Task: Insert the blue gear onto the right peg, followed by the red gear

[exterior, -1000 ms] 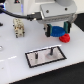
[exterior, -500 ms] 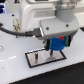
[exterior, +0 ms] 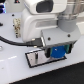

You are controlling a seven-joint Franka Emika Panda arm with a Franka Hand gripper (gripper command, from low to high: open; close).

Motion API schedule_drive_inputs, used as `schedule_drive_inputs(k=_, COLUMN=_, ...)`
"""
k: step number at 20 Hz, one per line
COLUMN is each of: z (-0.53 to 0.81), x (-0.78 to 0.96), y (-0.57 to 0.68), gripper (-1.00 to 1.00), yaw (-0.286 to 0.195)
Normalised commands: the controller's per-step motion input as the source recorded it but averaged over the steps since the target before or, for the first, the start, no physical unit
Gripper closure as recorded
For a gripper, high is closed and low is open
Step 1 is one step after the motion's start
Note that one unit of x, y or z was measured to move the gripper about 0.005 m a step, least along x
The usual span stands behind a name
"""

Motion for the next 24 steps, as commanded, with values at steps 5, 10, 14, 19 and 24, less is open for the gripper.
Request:
schedule_drive_inputs(k=5, z=0.04, x=0.13, y=-0.17, gripper=1.00, yaw=0.000)
schedule_drive_inputs(k=10, z=-0.27, x=0.04, y=-0.22, gripper=1.00, yaw=0.000)
schedule_drive_inputs(k=14, z=-0.38, x=0.00, y=-0.26, gripper=1.00, yaw=0.000)
schedule_drive_inputs(k=19, z=-0.23, x=0.00, y=-0.18, gripper=1.00, yaw=0.000)
schedule_drive_inputs(k=24, z=-0.32, x=0.00, y=-0.14, gripper=1.00, yaw=0.000)
